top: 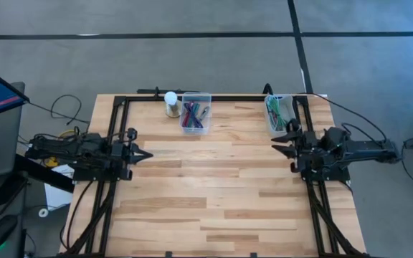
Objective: Pick & Place USB Port
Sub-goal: Return to Home Position
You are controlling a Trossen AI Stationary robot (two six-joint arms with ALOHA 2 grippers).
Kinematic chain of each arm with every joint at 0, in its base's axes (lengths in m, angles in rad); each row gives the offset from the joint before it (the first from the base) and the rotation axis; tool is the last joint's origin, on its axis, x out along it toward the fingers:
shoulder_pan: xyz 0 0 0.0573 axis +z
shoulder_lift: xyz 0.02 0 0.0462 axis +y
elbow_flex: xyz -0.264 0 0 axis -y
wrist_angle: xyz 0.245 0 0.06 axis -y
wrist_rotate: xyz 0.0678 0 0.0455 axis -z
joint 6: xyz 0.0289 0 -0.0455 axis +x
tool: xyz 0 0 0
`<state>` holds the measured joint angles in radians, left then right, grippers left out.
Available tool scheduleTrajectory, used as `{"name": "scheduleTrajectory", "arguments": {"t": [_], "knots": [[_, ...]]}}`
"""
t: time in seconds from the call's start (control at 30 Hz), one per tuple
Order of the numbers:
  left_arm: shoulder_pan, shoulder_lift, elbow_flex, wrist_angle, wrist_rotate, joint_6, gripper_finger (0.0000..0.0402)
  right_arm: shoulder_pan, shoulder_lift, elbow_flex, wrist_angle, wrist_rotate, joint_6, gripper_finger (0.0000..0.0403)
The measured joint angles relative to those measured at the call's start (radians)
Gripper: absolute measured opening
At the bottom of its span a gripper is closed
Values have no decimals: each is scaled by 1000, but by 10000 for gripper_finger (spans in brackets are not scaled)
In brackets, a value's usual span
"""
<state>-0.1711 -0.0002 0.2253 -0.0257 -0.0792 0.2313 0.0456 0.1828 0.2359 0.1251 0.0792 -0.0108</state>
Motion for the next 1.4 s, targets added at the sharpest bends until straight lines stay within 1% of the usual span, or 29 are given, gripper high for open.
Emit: {"name": "scheduleTrajectory", "arguments": {"t": [0.27, 0.57, 0.83, 0.93, 1.13, 1.4], "knots": [[0, 0, 9, 3, -2, 7, 7, 0, -182, 0, -97, 0, -52, 98], [0, 0, 9, 3, 0, 26, 7, 0, -179, 10, -127, 1, -68, 98], [0, 0, 9, -2, 75, 24, 5, 0, -180, -4, -193, 0, -40, 98], [0, 0, 8, -6, 78, 24, 6, 0, -180, -25, -199, 0, -33, 98], [0, 0, -33, -11, 78, 22, 5, 0, -180, -77, -189, 8, -25, 98], [0, 0, -98, 13, 77, 6, 6, 0, -180, -107, -183, 12, -14, 98]]}}
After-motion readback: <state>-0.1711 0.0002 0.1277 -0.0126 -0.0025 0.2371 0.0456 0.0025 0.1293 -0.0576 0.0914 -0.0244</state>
